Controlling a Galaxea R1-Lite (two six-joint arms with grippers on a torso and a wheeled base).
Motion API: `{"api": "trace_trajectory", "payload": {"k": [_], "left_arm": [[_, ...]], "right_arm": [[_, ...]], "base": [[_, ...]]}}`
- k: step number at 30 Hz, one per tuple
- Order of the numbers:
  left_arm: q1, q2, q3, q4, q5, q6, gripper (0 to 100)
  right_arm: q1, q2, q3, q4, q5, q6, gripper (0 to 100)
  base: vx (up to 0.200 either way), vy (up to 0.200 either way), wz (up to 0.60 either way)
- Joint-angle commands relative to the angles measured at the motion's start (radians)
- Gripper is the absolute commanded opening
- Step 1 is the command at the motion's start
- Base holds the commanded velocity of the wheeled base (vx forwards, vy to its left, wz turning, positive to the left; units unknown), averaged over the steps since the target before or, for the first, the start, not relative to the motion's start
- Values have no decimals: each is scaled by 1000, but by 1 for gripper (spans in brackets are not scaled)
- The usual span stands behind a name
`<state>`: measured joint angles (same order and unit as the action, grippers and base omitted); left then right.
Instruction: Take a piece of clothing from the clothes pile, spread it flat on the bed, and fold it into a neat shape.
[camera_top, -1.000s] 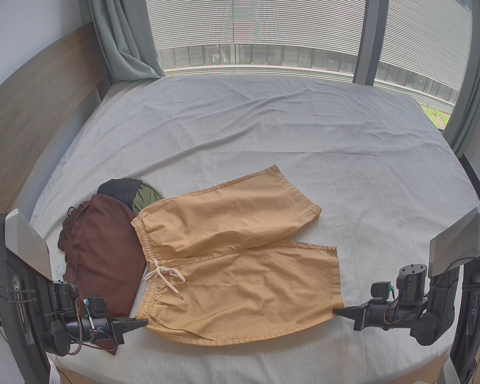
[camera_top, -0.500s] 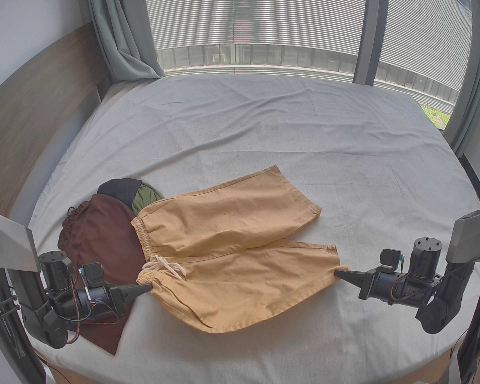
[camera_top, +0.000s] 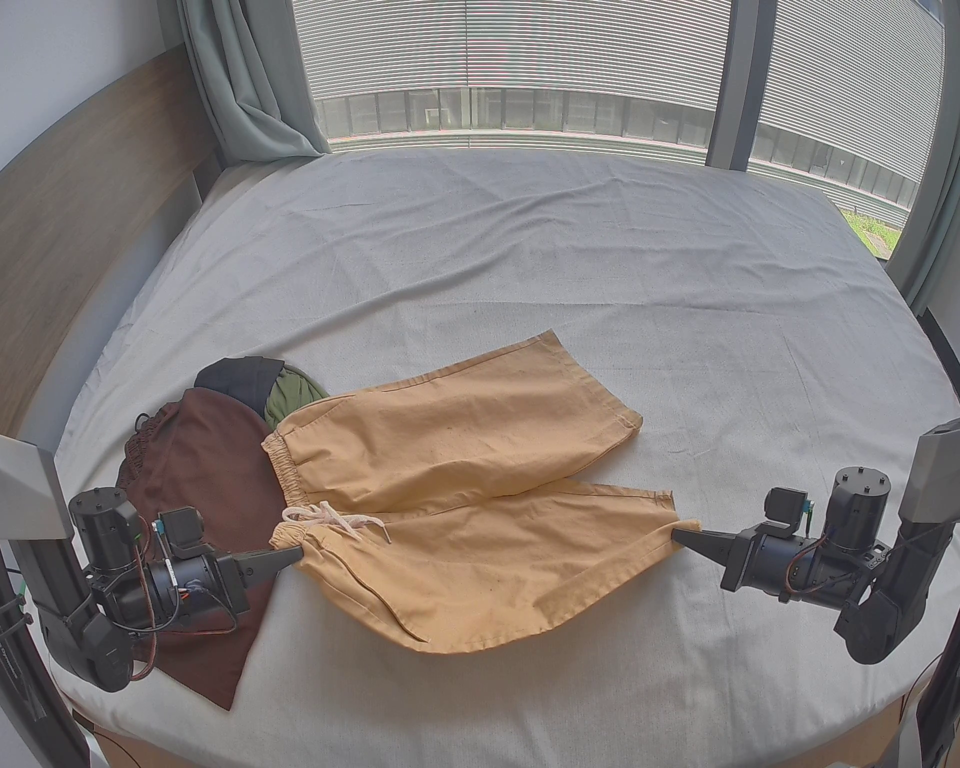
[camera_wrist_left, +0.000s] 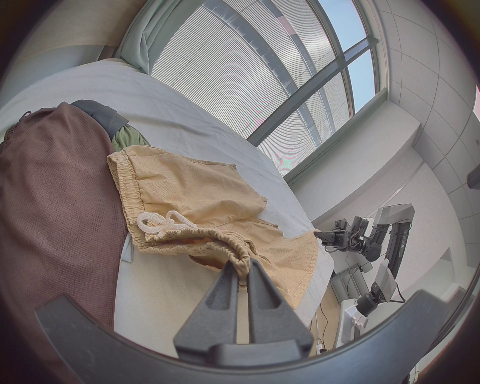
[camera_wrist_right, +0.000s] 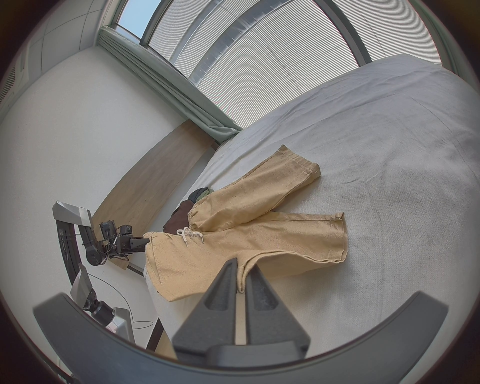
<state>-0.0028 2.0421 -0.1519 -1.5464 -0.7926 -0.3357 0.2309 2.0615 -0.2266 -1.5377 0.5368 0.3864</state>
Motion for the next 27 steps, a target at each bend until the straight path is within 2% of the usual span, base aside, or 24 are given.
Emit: {"api": "trace_trajectory", "payload": {"k": [1,9,15,22,27], "left_arm": [[0,-2,0,-1,-1,0,0],[15,6,-23,-1,-1,-9,0],[20,6,-51,-1,73,-31,0],[17,3,-80,-1,111,-91,0],[9,6,-101,-1,156,-95,0]], "right_arm": [[1,-1,0,-1,0,0,0],[1,-3,-7,-1,0,0,0],[5,-15,-57,1,-1,11,0],[1,-12,-151,14,-1,22,0],[-10,-12,-260,60,0,71,0]], "base": [[0,0,0],[0,0,0],[0,0,0],[0,0,0],[0,0,0]]}}
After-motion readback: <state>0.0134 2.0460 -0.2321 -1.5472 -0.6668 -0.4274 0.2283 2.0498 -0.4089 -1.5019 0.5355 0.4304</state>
